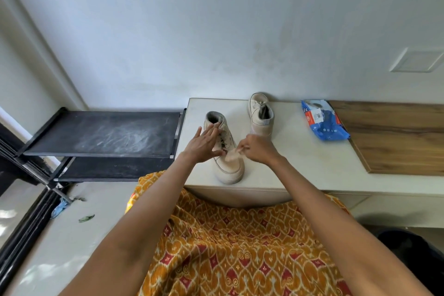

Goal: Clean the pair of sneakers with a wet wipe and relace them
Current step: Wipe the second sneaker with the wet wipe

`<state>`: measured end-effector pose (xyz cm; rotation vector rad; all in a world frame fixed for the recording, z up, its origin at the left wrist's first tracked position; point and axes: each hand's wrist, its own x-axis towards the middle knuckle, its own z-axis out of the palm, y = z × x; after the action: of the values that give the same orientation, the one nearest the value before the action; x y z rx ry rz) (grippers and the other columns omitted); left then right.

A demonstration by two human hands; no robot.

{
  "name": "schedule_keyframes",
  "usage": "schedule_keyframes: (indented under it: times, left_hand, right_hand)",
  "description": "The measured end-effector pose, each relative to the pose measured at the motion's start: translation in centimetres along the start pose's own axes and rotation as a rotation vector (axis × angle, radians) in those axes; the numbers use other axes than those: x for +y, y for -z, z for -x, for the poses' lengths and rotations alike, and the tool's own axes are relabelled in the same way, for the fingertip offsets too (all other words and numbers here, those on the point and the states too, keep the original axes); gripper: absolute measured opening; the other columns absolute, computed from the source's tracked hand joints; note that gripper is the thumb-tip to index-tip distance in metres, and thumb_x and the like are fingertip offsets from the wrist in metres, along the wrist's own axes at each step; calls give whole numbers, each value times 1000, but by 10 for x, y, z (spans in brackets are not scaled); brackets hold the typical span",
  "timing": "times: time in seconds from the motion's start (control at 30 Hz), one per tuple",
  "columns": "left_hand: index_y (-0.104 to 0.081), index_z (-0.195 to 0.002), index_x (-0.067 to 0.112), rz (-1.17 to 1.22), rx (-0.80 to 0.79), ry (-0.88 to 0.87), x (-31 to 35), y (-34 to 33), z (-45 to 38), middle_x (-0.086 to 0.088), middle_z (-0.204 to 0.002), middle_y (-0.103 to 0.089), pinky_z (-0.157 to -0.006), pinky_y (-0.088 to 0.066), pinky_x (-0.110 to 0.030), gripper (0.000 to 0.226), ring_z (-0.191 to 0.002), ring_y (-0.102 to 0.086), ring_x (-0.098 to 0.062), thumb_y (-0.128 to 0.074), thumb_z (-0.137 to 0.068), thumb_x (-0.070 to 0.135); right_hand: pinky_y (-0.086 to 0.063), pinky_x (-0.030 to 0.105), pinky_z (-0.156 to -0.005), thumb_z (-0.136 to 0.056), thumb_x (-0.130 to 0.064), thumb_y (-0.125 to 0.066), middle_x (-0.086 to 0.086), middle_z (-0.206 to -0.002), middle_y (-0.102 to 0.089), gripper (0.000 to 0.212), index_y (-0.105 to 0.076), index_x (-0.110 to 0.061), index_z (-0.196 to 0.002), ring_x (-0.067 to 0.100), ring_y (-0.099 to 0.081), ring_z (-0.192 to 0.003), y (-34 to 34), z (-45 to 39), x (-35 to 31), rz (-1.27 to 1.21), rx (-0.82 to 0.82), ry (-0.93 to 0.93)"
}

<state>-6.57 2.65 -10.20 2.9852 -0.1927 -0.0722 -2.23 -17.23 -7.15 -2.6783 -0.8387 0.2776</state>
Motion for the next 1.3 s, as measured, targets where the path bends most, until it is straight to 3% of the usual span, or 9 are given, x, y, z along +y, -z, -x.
schedule_keyframes:
  times: [0.1, 0.43, 0.6, 0.77, 0.93, 1.03, 1.13, 1.2, 1.3]
  left_hand:
    - [-1, -149, 7, -2, -15, 12, 2, 0, 0, -3, -158, 3, -118, -2, -43, 89, -145, 1, -17, -53, -89, 48]
    - [5, -149, 9, -25, -90, -60, -5, 12, -3, -4, -158, 11, -118, 3, -40, 86, -145, 8, -14, -52, -92, 41]
    - [6, -149, 10, -79, -85, -136, -19, 12, -2, -3, -158, 5, -119, 2, -38, 89, -145, 5, -13, -54, -91, 40]
    - [-10, -150, 18, -159, 20, -205, -31, 2, 6, -4, -157, 5, -119, -1, -40, 73, -145, 7, -16, -50, -93, 40]
    - [-14, -150, 24, -139, 164, -154, -29, -15, 16, -8, -158, 1, -116, 2, -40, 72, -145, 1, -27, -55, -92, 38]
    - [-22, -149, 24, -133, 211, -142, -27, -13, 19, -10, -155, -20, -114, -21, -41, 73, -140, -25, -30, -61, -88, 37]
    - [-30, -145, 19, -78, 271, -98, -24, -13, 24, -10, -135, -47, -97, -42, -36, 69, -115, -50, -27, -62, -86, 39]
    - [-31, -144, 16, -45, 306, -58, -21, -14, 26, -9, -122, -55, -87, -46, -34, 71, -102, -54, -25, -64, -85, 38]
    - [-31, -144, 11, 35, 329, -15, -18, -16, 27, -10, -98, -62, -75, -50, -38, 75, -84, -53, -24, -68, -82, 34]
  right_hand:
    - [-44, 29, -70, -87, -11, -55, 10, -101, -69, 24, -73, -17, -101, 26, -63, -95, -11, -6, -2, -244, 214, -97]
    - [-50, 35, -65, -83, -21, -59, 5, -76, -62, 20, -74, -10, -77, 21, -59, -67, -51, 28, -1, -291, 194, 9]
    - [-48, 32, -72, -83, -11, -60, 9, -93, -67, 17, -73, -13, -93, 25, -62, -85, -36, -11, -4, -420, 466, -141]
    - [-42, 30, -67, -88, -9, -55, 7, -97, -64, 26, -69, -17, -108, 27, -57, -89, -60, -17, -30, -209, 388, -40]
    - [-42, 24, -50, -79, -12, -64, 0, -81, -65, 9, -68, -14, -71, 22, -58, -68, -75, 9, -32, -33, 449, 129]
    - [-37, 27, -54, -81, -14, -59, 6, -73, -61, 16, -66, -12, -67, 26, -57, -68, -61, -9, -33, -121, 449, 47]
    - [-38, 26, -65, -81, -4, -58, 12, -86, -63, 11, -69, -7, -80, 27, -59, -78, -45, -36, -33, -423, 623, -146]
    - [-40, 23, -73, -84, -1, -56, 12, -97, -67, 18, -71, -7, -93, 26, -62, -89, -39, -52, -32, -610, 670, -268]
    - [-43, 23, -73, -87, -4, -56, 12, -102, -71, 22, -71, -8, -103, 25, -65, -93, -47, -57, -32, -625, 546, -276]
